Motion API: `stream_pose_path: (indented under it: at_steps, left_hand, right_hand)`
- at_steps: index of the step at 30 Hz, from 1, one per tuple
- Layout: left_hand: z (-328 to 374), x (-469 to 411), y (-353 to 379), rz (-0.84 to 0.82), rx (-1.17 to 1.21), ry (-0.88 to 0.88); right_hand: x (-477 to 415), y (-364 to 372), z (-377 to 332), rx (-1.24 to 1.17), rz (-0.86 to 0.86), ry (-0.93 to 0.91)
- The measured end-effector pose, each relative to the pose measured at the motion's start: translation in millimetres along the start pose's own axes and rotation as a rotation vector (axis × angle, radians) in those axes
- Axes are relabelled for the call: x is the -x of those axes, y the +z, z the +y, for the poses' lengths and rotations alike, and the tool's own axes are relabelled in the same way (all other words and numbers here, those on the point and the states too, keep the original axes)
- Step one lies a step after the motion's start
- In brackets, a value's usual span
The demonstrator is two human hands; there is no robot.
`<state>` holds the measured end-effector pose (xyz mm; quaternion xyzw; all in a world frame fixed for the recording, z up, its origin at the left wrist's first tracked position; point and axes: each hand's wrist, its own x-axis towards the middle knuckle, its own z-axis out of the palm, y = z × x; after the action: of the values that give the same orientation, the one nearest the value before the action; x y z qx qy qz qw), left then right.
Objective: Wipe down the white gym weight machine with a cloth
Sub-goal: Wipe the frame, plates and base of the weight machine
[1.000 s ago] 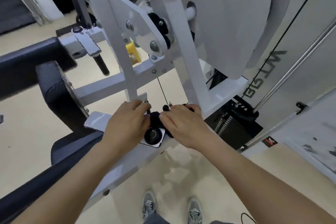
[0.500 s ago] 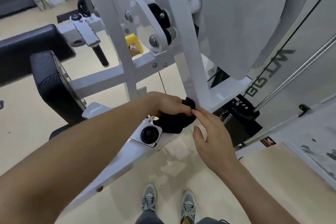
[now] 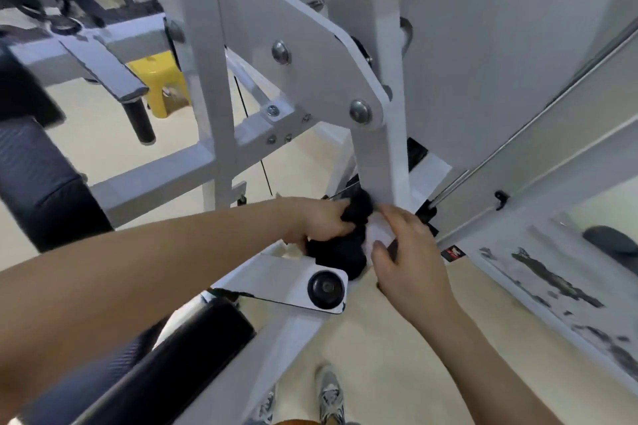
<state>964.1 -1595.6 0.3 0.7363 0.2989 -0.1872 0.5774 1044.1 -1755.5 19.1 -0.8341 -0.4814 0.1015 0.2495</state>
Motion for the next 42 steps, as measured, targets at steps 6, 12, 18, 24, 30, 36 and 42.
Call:
stream_pose_path:
  at_steps: [6, 12, 18, 24, 30, 36, 42]
  left_hand:
    - [3, -31, -10, 0.291, 0.109, 0.164]
    - [-11, -25, -27, -0.045, -0.018, 0.185]
    - [6, -5, -52, -0.507, 0.030, 0.096]
    - [-3, -15, -57, -0.337, 0.278, 0.187]
    - [-28, -23, -35, -0.280, 0.426, 0.158]
    - [-38, -40, -36, -0.422, 0.405, 0.066]
    - [-23, -64, -27, -0.125, 0.708, 0.134]
  right_hand:
    - [2, 6, -27, 0.321, -0.108, -0.115]
    - [-14, -16, -50, 0.088, -0.449, 0.182]
    - [5, -16, -61, -0.004, -0.039, 0.213]
    - [-3, -17, -70, -0.179, 0.074, 0.353]
    - [-46, 17, -75, 1.008, -0.351, -0.298]
    - [-84, 27, -95, 1.427, -0.942, -0.361]
    - [-76, 29, -107, 1.601, -0.884, -0.234]
